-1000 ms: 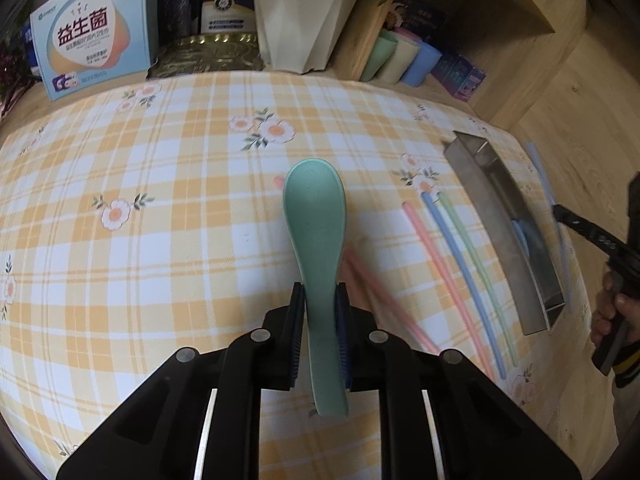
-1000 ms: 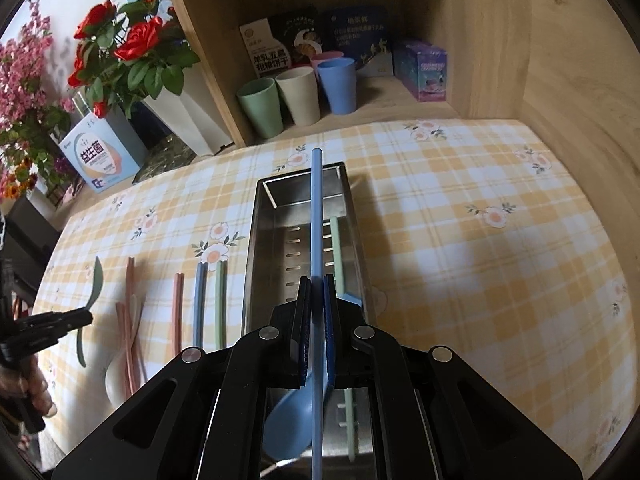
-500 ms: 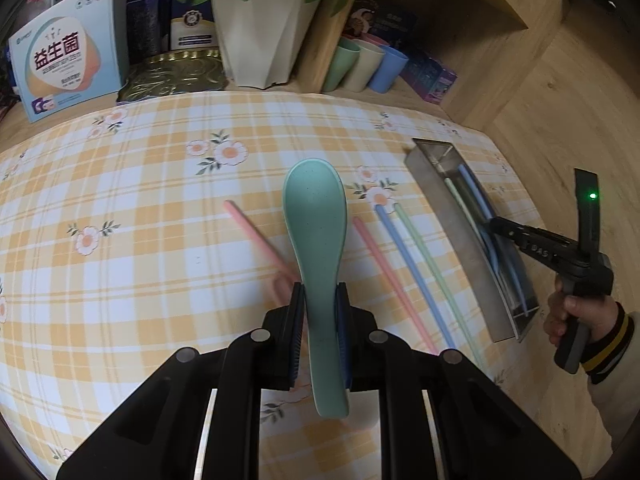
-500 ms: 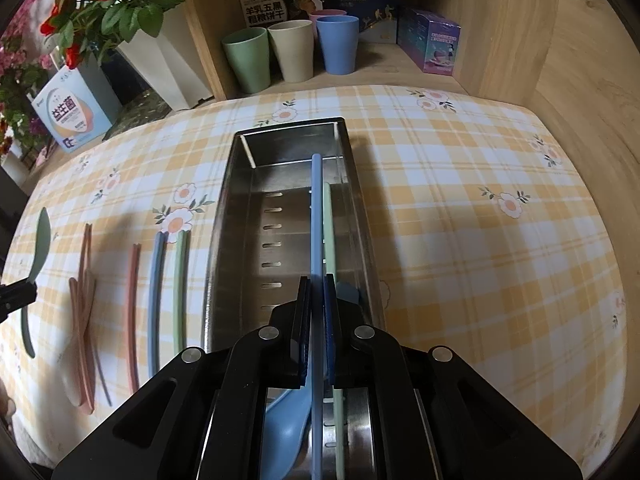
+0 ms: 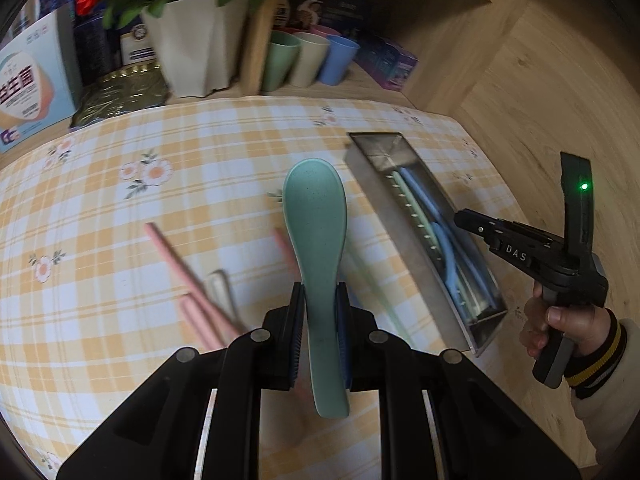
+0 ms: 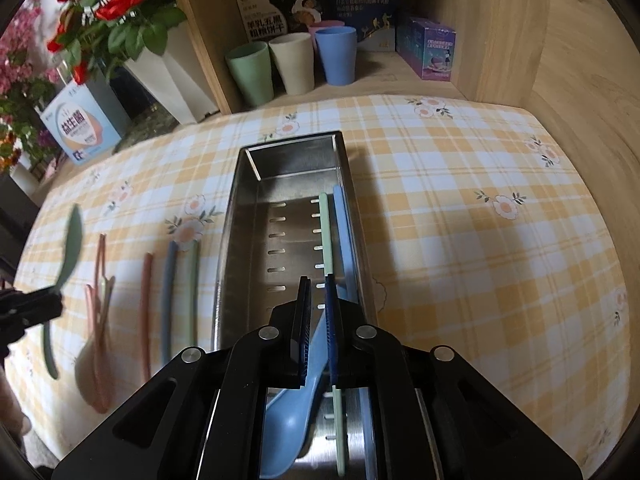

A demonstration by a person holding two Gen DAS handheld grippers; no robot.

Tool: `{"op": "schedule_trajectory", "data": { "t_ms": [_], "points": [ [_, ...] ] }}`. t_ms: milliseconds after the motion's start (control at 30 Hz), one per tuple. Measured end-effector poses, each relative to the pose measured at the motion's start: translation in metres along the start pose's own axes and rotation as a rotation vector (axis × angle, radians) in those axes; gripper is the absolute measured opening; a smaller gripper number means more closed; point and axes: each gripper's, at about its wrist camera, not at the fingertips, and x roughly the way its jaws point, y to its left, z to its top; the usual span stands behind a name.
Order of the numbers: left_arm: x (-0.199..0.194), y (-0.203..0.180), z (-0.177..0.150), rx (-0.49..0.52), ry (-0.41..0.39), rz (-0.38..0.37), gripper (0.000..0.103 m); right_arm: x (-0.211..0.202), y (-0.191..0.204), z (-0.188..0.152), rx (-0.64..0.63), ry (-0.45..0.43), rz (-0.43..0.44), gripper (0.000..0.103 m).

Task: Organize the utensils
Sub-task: 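Lower the blue chopstick into the steel tray and open the right tool, then lower the green spoon into the steel tray and open the left tool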

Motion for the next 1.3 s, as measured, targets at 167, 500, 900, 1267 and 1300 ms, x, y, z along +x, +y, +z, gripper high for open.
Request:
{"op": "schedule_trajectory", "data": {
  "t_ms": [167,500,900,1267,1300],
  "points": [
    [0.015,-0.031,0.003,0.041,0.028,-0.018,0.015,-0.024,-0.016,-0.005,0.036,-0.028,-0.011,0.008],
    [0.047,-0.094,0.013,0.088,0.078,-0.07,0.015,-0.047,-0.063,-0.023,0.128,-0.029,-0.073,0.025],
    [0.096,-0.139,0.03,0.079,0.137,-0.063,0.015,-0.052,-0.095,-0.046,0.219,-0.036,-0.038,0.065],
    [0.122,-0.145,0.025,0.071,0.2,-0.037,0.015,-0.06,-0.111,-0.057,0.273,-0.039,-0.034,0.078],
    [0.123,-0.145,0.024,0.072,0.207,-0.037,0.015,-0.06,-0.112,-0.058,0.278,-0.04,-0.033,0.078]
  ]
}}
